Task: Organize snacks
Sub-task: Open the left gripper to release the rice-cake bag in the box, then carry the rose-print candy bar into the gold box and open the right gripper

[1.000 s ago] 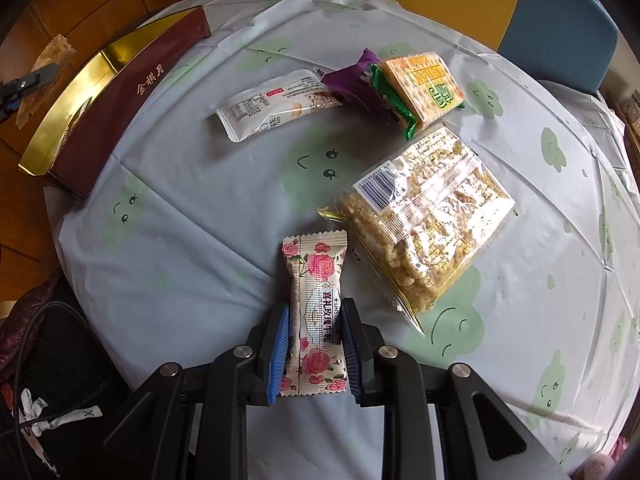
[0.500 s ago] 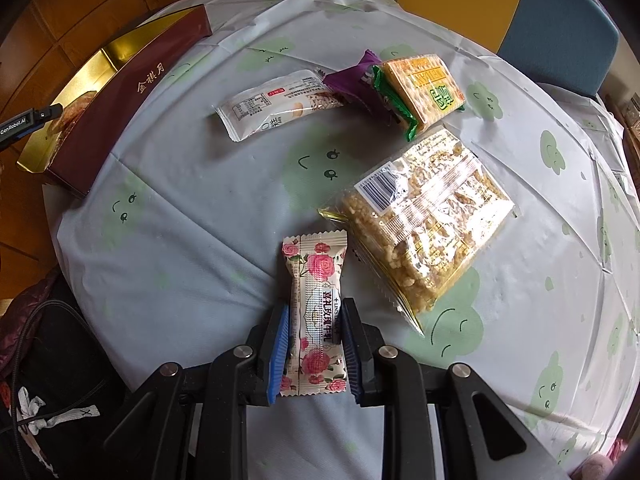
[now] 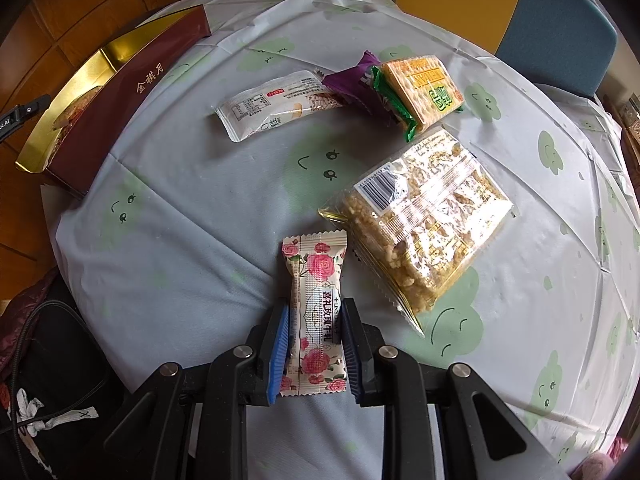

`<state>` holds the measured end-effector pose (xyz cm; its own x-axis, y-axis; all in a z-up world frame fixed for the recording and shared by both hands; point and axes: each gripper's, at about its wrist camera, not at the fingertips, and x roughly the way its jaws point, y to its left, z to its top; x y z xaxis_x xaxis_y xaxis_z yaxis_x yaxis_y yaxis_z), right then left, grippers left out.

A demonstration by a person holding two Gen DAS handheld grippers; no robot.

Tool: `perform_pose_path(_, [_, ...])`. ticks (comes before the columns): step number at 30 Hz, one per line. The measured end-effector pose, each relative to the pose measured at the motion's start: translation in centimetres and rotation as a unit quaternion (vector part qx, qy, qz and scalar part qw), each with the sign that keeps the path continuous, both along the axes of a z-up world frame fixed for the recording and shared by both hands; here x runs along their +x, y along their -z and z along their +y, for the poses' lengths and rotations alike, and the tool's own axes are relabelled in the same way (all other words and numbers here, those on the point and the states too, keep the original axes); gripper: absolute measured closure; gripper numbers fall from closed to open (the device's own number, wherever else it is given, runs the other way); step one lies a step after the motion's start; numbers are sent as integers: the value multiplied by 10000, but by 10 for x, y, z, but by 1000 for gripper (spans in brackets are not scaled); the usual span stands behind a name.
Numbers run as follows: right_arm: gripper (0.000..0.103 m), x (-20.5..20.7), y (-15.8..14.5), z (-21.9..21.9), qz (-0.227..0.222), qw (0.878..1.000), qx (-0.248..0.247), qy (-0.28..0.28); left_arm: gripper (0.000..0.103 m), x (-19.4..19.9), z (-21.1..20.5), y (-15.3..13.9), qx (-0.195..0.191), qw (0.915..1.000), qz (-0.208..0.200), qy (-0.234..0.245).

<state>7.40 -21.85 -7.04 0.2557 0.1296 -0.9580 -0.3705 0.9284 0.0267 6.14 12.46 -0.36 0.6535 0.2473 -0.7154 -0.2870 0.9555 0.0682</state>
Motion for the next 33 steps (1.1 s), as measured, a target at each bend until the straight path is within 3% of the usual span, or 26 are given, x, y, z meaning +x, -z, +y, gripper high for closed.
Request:
perform_pose_path(7, [78, 0, 0, 0, -30, 10000, -32, 12, 1, -5, -8, -5, -72, 9998, -77, 142])
perform_pose_path(15, [78, 0, -1, 0, -34, 9999, -42, 95, 0, -9, -15, -4, 20, 9997, -37, 228])
perform_pose_path(20, [78, 1, -2, 4, -26, 9998, -95, 173, 0, -13, -10, -6, -142, 9995, -118, 259])
perform_pose_path(25, [80, 2, -4, 7, -40, 9995, -155, 289, 0, -13, -7, -6, 17, 9999, -138, 75])
perform_pose_path(33, [81, 6, -16, 19, -163, 9991, 51, 401, 0, -14, 9, -1, -88, 9998, -97, -131])
